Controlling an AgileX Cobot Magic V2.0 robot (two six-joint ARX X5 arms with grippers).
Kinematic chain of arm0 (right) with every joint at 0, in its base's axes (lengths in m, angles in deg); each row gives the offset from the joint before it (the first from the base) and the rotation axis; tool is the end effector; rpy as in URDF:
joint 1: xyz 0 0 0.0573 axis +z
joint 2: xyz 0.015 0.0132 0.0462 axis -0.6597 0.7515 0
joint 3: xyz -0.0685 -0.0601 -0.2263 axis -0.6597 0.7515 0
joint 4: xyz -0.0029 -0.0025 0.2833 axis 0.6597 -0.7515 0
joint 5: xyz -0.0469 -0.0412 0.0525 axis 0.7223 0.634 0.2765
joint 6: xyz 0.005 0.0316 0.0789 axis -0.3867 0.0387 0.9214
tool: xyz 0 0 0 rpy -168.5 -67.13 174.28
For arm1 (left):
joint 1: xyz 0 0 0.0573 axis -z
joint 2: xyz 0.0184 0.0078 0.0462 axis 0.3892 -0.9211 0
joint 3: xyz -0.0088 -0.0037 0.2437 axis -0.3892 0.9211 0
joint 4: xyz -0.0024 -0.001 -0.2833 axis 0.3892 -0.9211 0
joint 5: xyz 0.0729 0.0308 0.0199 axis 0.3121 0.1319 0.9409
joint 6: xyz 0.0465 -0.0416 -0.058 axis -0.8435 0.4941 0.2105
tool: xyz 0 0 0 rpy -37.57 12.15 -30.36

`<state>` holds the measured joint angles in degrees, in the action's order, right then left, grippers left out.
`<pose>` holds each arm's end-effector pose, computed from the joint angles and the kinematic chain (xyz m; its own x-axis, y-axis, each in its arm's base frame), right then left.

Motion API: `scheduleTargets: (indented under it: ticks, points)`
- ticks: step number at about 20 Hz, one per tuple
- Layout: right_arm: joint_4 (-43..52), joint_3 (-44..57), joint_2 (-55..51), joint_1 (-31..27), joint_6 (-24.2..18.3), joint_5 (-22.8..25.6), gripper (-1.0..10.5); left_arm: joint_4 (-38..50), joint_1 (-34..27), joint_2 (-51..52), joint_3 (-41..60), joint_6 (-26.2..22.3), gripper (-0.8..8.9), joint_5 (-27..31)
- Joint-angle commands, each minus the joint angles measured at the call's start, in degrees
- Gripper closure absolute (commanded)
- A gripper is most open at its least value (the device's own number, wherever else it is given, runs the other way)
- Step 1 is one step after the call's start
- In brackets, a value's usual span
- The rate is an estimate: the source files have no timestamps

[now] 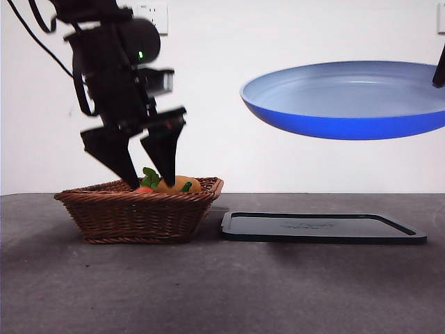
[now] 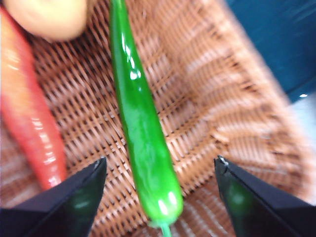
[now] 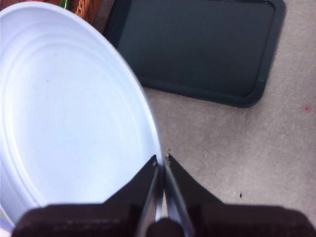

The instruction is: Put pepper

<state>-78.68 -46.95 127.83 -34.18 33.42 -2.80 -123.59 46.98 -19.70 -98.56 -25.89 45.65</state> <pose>0.2520 0.0554 0.2539 0.5161 0.3975 -0.7587 -0.3081 0.9126 0.2686 0.3900 -0.1824 0.1531 0.3484 -0.2688 -0.8980 0.5037 0.8616 -0.0625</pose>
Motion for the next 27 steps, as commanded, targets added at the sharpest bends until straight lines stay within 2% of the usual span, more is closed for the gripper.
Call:
scheduleTargets:
  ticks: [1,10,14,18,27]
  points:
    - [0.6,-1.1,0.4,0.0,0.7,-0.3,9.4,0.7,0.3,-3.0,-1.2,-0.7,4.38,0.7]
    - [1.0,-1.1,0.4,0.0,0.3,-0.2,9.4,1.8,0.6,-7.2,-1.2,-0.6,4.4,1.8]
    - [2.1,-1.1,0.5,0.0,0.3,-0.2,9.4,2.0,0.7,-7.2,-1.2,-0.6,5.71,1.8]
    - [2.7,-1.1,0.5,0.0,0.3,-0.2,9.4,2.1,0.7,-7.2,-1.2,-0.4,6.54,1.8]
    - [2.7,-1.1,0.6,0.0,0.3,-0.2,9.4,1.9,0.7,-5.2,-1.3,-0.2,6.77,1.4]
